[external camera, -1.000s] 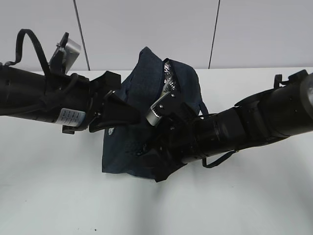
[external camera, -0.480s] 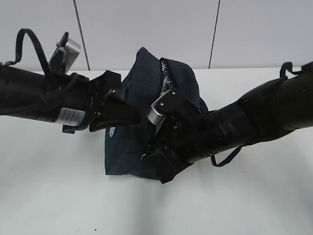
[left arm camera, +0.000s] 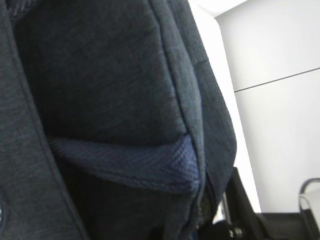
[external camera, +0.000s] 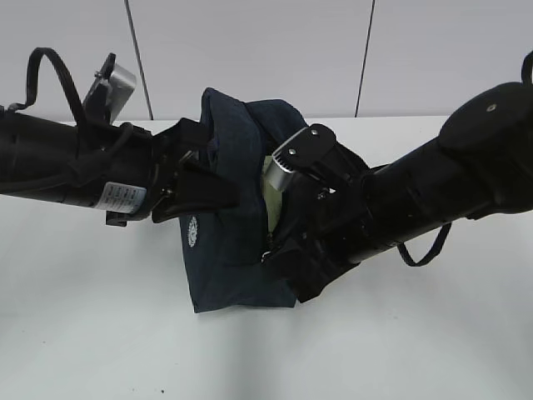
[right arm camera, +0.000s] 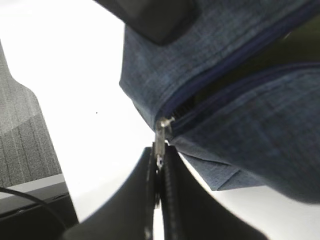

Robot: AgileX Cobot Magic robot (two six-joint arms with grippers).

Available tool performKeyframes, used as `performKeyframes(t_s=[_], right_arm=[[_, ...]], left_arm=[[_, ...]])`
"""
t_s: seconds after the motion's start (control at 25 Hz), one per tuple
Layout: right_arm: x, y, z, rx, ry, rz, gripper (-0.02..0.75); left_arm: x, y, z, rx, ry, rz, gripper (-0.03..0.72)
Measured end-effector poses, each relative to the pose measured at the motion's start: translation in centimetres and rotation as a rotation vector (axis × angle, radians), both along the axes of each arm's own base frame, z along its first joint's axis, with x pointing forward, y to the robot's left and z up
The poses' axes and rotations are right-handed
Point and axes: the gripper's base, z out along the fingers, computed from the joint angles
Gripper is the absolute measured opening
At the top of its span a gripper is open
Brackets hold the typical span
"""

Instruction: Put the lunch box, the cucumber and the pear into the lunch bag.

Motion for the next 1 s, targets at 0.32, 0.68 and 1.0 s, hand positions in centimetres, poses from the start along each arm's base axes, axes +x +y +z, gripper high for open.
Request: performKeyframes(t_s=[0.32,0.68,1.0], right_arm=[[-1.4,-0.6,2.7,0.003,-0.011,0.023,0.006],[-1.9,-0.7,4.9,0.026,-0.041,0.037,0.006],[-2.6,-0.6,5.3,0.021,0.057,0.068,0.006]], left_arm=[[-0.1,0.1,-0.2,0.04,-0.018,-0.03,-0.014],[-0.9,0.2,0.0,0.082,-0.052,-0.118,0.059],[-1.4,1.8,1.9,0.129,-0.152,-0.136,0.268]])
